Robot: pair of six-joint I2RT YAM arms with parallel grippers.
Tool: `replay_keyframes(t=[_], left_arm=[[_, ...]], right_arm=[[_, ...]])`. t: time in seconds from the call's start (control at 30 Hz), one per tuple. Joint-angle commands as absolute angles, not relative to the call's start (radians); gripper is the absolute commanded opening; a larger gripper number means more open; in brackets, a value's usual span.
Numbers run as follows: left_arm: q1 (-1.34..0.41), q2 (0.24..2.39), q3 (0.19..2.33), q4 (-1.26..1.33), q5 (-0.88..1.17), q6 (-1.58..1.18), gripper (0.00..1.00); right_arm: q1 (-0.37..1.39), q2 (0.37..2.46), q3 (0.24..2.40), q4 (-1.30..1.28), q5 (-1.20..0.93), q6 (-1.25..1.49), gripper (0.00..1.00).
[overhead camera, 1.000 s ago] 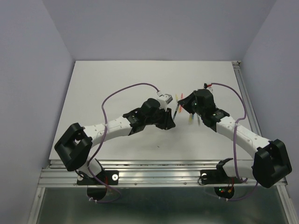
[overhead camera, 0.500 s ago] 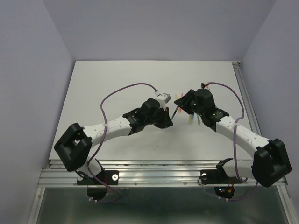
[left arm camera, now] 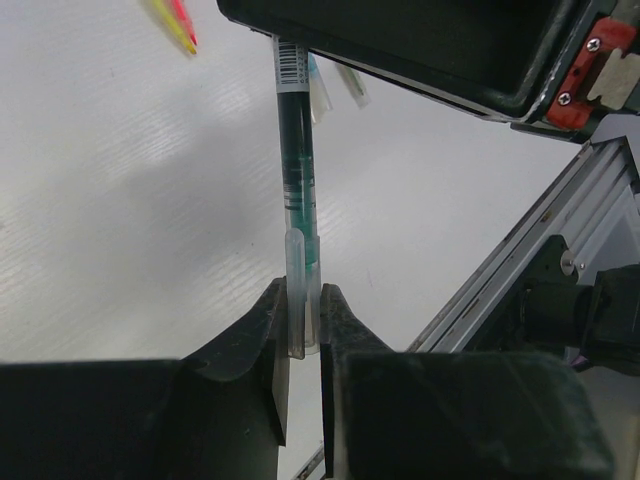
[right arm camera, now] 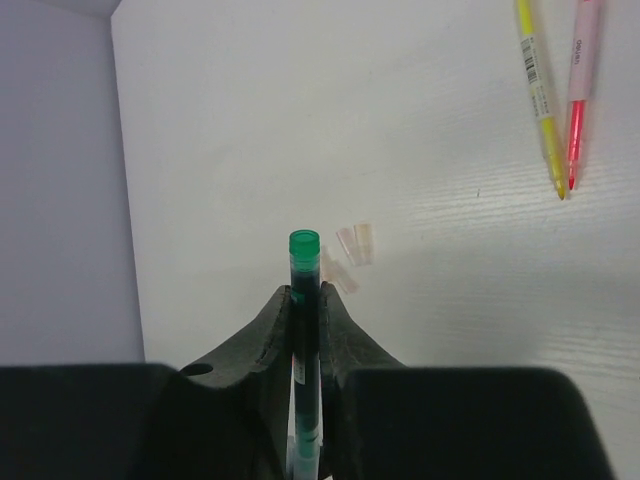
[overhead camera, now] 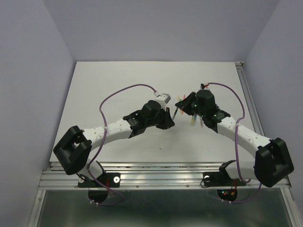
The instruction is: Open the pen caps
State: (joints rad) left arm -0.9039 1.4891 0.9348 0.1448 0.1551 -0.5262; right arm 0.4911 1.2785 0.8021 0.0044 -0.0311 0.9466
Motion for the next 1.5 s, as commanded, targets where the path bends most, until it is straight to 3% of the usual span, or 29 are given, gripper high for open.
replay_keyframes(t=[0.0,0.17,0.33,0.57,0.83,1.23,1.47], left_arm=[[-0.913,1.398,0.853,0.199,0.137,-0.549,0.00],[-0.913,1.264,0.671,0.163,0.129,-0.629,0.00],[-0.911,1.180,0.539,0.117,0.115,-0.692,0.00],[-0.827,1.227,0.615,0.002,-0.022,-0.684,0.00],[-0.634,1.396,0.724,0.002,0.034,-0.592,0.00],[-0.603,1.605,0.862,-0.054,0.008,-0.546,0.16],[-0.603,1.605,0.862,-0.055,0.020,-0.548,0.40]], right_arm=[[0.502,1.304,0.863,0.003,0.180,0.847,0.01],[0.367,1.374,0.948,0.009,0.213,0.767,0.01],[0.342,1.488,1.045,0.008,0.218,0.709,0.01],[0.344,1.667,1.143,-0.057,-0.027,0.606,0.01],[0.402,1.844,1.284,-0.189,0.041,0.460,0.01],[0.452,1.931,1.342,-0.248,0.093,0.316,0.09],[0.462,1.951,1.341,-0.262,0.114,0.318,0.17]])
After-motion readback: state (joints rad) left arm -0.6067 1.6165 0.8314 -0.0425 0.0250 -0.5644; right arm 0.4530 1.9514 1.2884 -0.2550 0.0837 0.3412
